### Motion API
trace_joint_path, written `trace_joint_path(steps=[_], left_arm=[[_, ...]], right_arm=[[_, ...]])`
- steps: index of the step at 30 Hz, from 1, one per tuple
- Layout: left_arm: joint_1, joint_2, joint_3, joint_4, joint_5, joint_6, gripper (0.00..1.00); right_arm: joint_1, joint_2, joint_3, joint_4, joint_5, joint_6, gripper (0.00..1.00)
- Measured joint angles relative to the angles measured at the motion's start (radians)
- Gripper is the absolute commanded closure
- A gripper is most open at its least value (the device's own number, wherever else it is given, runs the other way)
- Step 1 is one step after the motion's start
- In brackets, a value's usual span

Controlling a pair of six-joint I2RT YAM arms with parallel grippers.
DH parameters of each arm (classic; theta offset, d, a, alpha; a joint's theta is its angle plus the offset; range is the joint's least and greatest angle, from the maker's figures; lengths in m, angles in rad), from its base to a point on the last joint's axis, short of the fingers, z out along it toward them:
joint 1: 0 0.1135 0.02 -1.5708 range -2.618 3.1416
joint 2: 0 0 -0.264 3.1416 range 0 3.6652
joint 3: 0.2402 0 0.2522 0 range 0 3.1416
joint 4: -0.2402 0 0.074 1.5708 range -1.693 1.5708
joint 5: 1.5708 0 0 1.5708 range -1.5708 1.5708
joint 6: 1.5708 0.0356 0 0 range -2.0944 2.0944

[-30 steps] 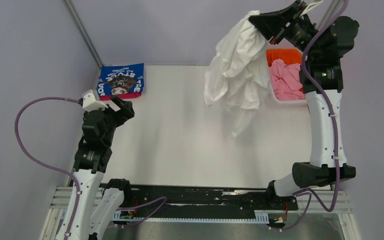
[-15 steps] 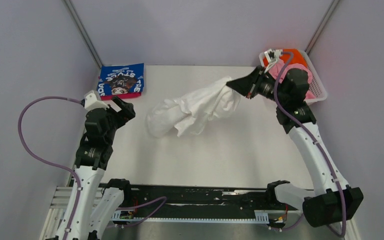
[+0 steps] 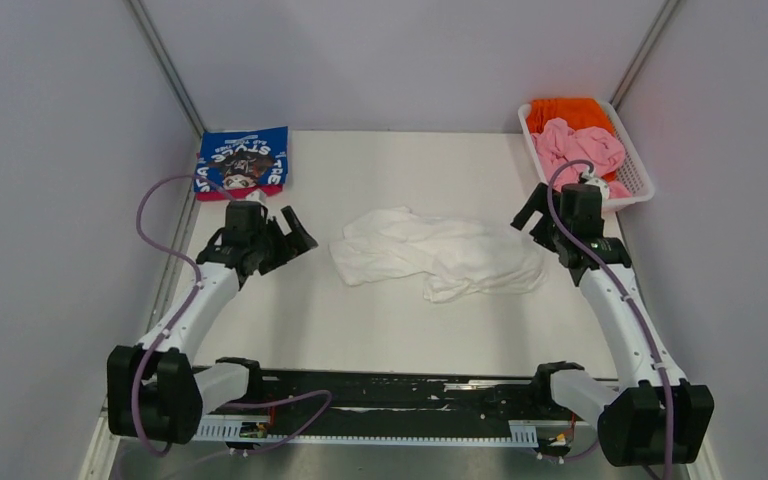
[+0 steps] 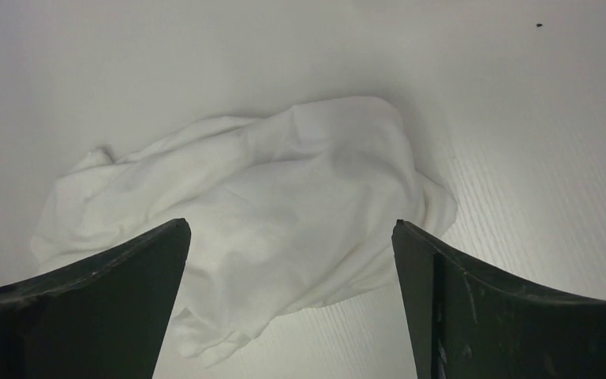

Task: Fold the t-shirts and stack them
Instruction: Flatten out the tshirt

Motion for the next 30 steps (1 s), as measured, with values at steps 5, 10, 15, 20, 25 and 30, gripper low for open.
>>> trace_joint_path(steps=[5, 10, 15, 20, 25, 30], left_arm=[[-0.07, 0.187, 0.014, 0.067, 0.061, 0.002, 0.05], [-0.108, 0.403, 0.071, 0.138, 0.098, 0.009, 0.21], [-0.124, 0.569, 0.156, 0.193, 0.121, 0.009, 0.38], [-0.168, 0.664, 0.235, 0.238, 0.11, 0.011, 0.6], [-0.24, 0.71, 0.277, 0.231, 0.029, 0.016, 1.0], [-0.275, 0.698, 0.286, 0.204, -0.061, 0.013, 1.0]], right_arm=[[0.014, -0.061, -0.013, -0.061, -0.025, 0.023, 0.0], [0.195, -0.133, -0.081, -0.095, -0.073, 0.073, 0.0], [0.4, -0.134, -0.17, -0.114, -0.062, 0.129, 0.0], [0.554, -0.108, -0.199, -0.13, -0.009, 0.198, 0.01], [0.668, -0.021, -0.199, -0.122, 0.064, 0.256, 0.04], [0.748, 0.126, -0.184, -0.097, 0.145, 0.289, 0.09]])
